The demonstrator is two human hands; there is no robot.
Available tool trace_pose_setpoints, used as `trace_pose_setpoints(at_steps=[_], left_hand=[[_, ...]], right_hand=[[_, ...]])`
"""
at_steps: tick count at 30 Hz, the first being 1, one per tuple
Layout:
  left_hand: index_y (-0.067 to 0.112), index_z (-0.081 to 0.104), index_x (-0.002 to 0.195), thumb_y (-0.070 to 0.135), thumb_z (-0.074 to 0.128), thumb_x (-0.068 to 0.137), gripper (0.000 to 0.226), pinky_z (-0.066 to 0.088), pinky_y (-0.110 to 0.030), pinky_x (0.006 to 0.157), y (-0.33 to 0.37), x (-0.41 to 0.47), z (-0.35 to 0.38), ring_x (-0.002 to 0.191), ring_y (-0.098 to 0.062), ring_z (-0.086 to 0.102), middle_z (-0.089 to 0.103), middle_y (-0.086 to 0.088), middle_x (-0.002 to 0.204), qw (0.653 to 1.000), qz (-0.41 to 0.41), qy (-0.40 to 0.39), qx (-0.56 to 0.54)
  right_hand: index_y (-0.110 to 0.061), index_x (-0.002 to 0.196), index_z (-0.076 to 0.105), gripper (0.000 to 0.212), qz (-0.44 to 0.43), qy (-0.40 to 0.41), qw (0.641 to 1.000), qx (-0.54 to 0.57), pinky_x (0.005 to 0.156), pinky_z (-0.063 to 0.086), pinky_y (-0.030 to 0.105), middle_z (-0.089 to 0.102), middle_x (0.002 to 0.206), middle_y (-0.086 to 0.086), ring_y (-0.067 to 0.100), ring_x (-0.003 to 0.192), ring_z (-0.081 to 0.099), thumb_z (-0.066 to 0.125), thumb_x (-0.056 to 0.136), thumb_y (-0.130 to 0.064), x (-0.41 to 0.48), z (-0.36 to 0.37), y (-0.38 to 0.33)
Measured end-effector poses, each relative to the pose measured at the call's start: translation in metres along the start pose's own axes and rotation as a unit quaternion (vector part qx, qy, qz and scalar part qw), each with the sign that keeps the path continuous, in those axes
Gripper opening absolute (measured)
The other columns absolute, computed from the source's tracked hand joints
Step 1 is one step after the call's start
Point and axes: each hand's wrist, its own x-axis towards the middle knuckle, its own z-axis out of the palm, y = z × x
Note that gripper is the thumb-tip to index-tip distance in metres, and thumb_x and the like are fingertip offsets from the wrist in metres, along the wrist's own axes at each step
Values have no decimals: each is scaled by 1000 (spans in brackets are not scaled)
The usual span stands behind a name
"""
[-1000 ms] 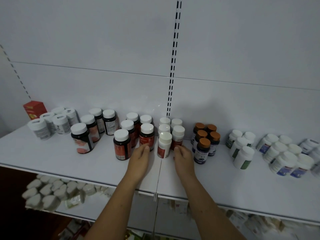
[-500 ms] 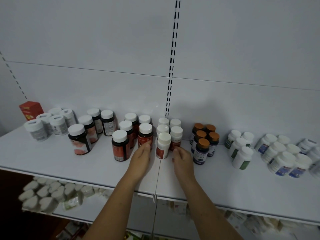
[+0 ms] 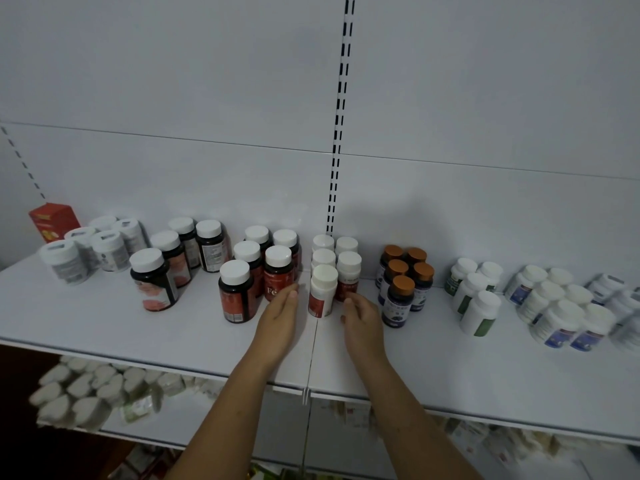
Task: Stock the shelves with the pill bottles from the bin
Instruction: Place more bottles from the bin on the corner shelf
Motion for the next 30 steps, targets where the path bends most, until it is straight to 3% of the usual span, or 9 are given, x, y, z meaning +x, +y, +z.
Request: trace_pose_setpoints(at_steps=[5, 11, 16, 18, 20, 21, 23, 26, 30], left_hand=[[44, 60, 132, 51, 46, 101, 35, 42, -49, 119, 2, -1, -2, 134, -10, 54, 61, 14, 141, 1000, -5, 18, -16], [30, 56, 144, 38, 47, 110, 36, 47, -50, 114, 7, -1, -3, 131, -14, 54, 58, 6, 143, 999, -15, 27, -25], [32, 62, 137, 49, 49, 104, 40, 49, -51, 112, 5, -3, -1, 127, -10, 57, 62, 10, 137, 1000, -11, 23, -7], [32, 61, 136, 50, 53, 102, 39, 48, -44, 113, 10, -6, 2, 127, -9, 57, 61, 11, 135, 1000, -5, 12, 7], [33, 54, 140, 44, 60, 104, 38, 45, -26, 109, 19, -10, 7, 128, -2, 54, 57, 15, 139, 999, 14, -22, 26], [33, 48, 149, 43, 66, 101, 52, 42, -23, 108, 24, -11, 11, 132, 0, 50, 52, 18, 144, 998, 28, -44, 35], [34, 33, 158, 32, 80, 92, 81, 37, -19, 109, 29, -9, 18, 136, 7, 43, 45, 23, 148, 995, 51, -72, 42], [36, 31, 154, 10, 86, 84, 93, 44, -4, 96, 25, 3, 29, 126, 23, 47, 49, 30, 144, 992, 86, -84, 39], [27, 36, 157, 2, 77, 88, 84, 48, -23, 110, 16, 14, 39, 134, 3, 54, 57, 10, 148, 990, 114, -63, 62]], right_hand=[[-28, 128, 63, 28, 12, 5, 1000, 18, 106, 51, 43, 61, 128, 0, 19, 115, 63, 52, 103, -34, -2, -2, -3], [-23, 133, 62, 30, 19, 10, 1000, 15, 108, 51, 46, 63, 129, 2, 21, 117, 63, 52, 106, -29, -7, -4, -9], [-23, 132, 61, 27, 19, 9, 1000, 18, 106, 51, 47, 65, 126, 3, 20, 115, 63, 52, 106, -26, -10, -6, -13], [-24, 130, 62, 25, 18, 14, 1000, 19, 105, 52, 47, 66, 123, 2, 21, 113, 64, 53, 106, -25, -12, -6, -15], [-25, 128, 62, 24, 17, 18, 999, 28, 104, 53, 49, 67, 121, 3, 23, 112, 65, 54, 105, -25, -13, -5, -16], [-26, 128, 61, 25, 19, 20, 999, 35, 104, 53, 49, 66, 123, 2, 22, 113, 65, 54, 104, -24, -13, -5, -18], [-27, 136, 58, 33, 25, 16, 998, 55, 106, 51, 43, 63, 130, -3, 17, 118, 62, 53, 103, -20, -11, -5, -22], [-25, 145, 49, 48, 42, -3, 996, 77, 101, 44, 31, 60, 130, -10, 11, 118, 58, 49, 101, -6, -7, -10, -33], [-34, 128, 52, 44, 33, -17, 998, 56, 84, 46, 25, 65, 113, -16, 9, 103, 63, 47, 99, -2, -4, -13, -36]])
